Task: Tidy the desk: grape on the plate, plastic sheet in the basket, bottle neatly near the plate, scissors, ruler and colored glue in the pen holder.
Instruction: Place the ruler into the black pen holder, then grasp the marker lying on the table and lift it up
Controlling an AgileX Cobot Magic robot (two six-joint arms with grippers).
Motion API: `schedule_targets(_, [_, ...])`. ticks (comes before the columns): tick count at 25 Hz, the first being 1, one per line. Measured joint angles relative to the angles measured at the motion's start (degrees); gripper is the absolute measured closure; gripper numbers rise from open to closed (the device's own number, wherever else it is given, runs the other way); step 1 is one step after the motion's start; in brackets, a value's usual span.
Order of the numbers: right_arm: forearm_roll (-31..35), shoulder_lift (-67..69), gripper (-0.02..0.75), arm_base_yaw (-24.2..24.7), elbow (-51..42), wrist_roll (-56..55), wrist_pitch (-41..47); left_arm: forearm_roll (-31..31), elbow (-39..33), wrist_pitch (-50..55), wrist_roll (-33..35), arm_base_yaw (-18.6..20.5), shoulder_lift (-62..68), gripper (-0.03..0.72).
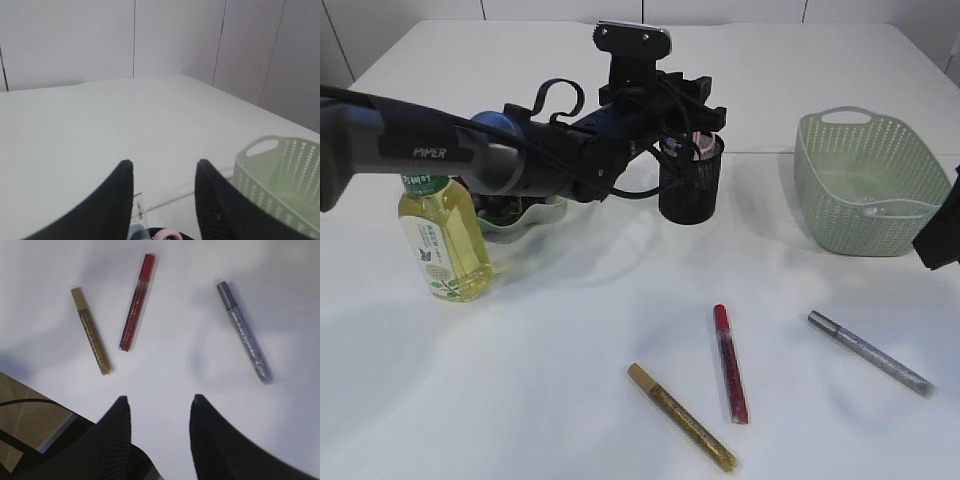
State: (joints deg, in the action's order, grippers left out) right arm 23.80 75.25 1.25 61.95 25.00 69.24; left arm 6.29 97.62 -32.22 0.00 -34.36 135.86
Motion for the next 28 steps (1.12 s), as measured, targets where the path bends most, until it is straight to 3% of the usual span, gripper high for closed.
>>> schedule_targets(10, [0.0, 0.0, 0.415, 0.0, 0.0, 0.0, -0.1, 0.0, 0.0, 24.8, 1.0, 1.2, -13.4, 0.386])
schedule_targets(16, [-1.2, 0.0, 0.415, 0.0, 0.0, 0.1, -1.7, -0.1, 0.0, 54.1, 1.1, 2.9, -25.8, 0.386])
schedule_targets(22, [-7.5, 1.1, 0.415, 0.0, 0.0, -3.0, -1.4, -0.1, 0.0, 80.9, -1.0, 2.9, -35.7, 0.386])
schedule_targets(28, [-9.6, 7.4, 0.415, 0.0, 0.0, -0.2, -1.0, -0.1, 0.0, 99.3, -1.7, 2.8, -38.6, 0.386])
